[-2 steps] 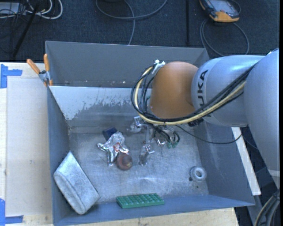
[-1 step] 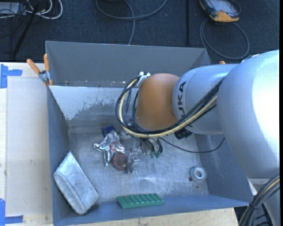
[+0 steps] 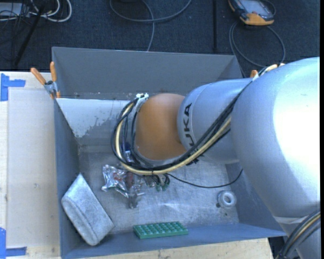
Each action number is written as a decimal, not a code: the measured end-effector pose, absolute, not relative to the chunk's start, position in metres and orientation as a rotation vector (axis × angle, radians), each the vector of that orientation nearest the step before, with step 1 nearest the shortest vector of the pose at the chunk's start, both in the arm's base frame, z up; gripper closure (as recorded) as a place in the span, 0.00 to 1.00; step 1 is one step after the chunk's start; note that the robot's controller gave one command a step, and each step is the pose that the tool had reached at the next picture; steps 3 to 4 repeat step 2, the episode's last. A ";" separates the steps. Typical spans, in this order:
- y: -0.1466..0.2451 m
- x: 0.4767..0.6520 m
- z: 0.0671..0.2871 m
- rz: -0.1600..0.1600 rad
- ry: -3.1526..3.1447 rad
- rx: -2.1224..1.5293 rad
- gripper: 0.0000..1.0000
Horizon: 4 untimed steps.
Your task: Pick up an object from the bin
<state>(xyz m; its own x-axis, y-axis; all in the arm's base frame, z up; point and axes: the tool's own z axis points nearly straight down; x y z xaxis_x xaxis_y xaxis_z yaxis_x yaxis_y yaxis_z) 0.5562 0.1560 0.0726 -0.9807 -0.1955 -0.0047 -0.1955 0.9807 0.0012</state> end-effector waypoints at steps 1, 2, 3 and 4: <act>0.156 0.557 0.074 0.004 3.120 -0.306 1.00; 0.161 0.503 0.234 0.002 3.075 -0.611 1.00; 0.161 0.503 0.234 0.002 3.075 -0.611 1.00; 0.161 0.503 0.234 0.002 3.075 -0.611 1.00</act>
Offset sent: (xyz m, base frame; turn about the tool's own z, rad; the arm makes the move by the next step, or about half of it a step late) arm 0.0000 0.0000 0.0000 0.0000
